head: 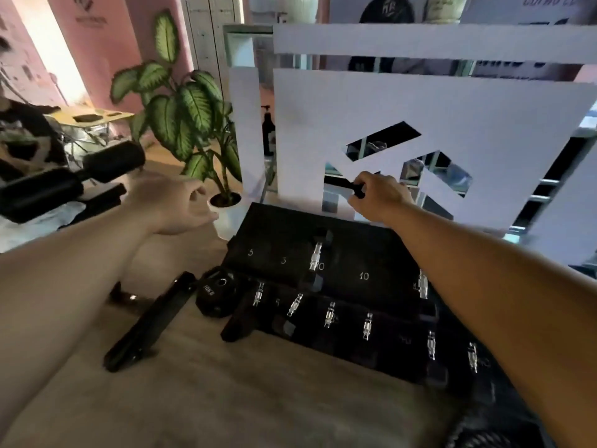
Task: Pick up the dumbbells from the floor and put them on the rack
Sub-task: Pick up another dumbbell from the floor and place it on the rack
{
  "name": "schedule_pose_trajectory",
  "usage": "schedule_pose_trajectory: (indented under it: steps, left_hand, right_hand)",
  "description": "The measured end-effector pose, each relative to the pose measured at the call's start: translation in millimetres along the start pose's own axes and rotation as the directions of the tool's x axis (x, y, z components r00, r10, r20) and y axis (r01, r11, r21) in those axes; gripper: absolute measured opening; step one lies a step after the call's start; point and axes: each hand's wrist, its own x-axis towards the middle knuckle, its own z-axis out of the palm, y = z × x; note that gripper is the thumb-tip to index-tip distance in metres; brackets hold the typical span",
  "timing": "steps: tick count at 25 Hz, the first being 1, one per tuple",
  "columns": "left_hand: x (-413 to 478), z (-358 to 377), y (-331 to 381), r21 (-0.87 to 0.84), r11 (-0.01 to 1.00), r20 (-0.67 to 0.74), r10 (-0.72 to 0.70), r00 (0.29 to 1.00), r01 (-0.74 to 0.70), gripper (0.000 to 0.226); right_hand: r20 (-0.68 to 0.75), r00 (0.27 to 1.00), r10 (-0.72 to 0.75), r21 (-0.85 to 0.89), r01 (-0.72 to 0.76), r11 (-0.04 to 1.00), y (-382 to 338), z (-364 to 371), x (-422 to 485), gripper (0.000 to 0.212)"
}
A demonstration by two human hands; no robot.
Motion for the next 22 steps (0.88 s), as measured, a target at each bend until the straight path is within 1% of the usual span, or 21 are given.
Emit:
schedule_pose_trajectory:
  steps: [2, 4, 7, 9, 14, 17, 22]
  left_hand:
    - [-34.4, 7.3, -48.3, -0.003, 1.000, 0.027, -0.020, 0.999, 0.020, 0.076]
    - [-60.1, 14.4, -80.6, -0.026, 0.999, 0.067, -0.038, 0.997, 0.040, 0.070]
    - [-80.4, 22.3, -100.9, -0.038, 0.999, 0.097, -0.009, 0.995, 0.013, 0.067]
    - [-90.6, 28.8, -106.2, -0.076, 0.997, 0.098, 0.012, 0.995, -0.004, 0.064]
    - [-103.3, 37.5, -105.5, -0.135, 0.989, 0.041, 0.069, 0.997, -0.063, 0.061]
    - [-106.1, 41.9, -101.6, -0.140, 0.986, 0.062, 0.095, 0.994, -0.085, 0.060]
    - [-115.7, 41.0, -80.8, -0.172, 0.971, 0.056, 0.180, 0.982, -0.168, 0.063]
  right_hand:
    - [0.033, 0.999, -0.026, 0.015, 0.025, 1.000, -48.5, 27.6, -21.8, 0.047]
    - [0.068, 0.997, -0.031, 0.010, 0.030, 0.999, -86.3, 46.5, -42.7, 0.047]
    - [0.103, 0.994, -0.048, -0.037, 0.052, 0.998, -122.1, 58.8, -63.9, 0.050]
    - [0.116, 0.992, -0.046, -0.044, 0.051, 0.998, -138.6, 61.7, -76.5, 0.051]
    - [0.138, 0.990, -0.026, -0.023, 0.030, 0.999, -152.3, 63.3, -105.3, 0.050]
    - [0.136, 0.991, -0.016, -0.030, 0.020, 0.999, -152.9, 59.5, -123.3, 0.049]
    - [0.117, 0.991, 0.065, -0.036, -0.062, 0.997, -142.3, 42.9, -160.1, 0.051]
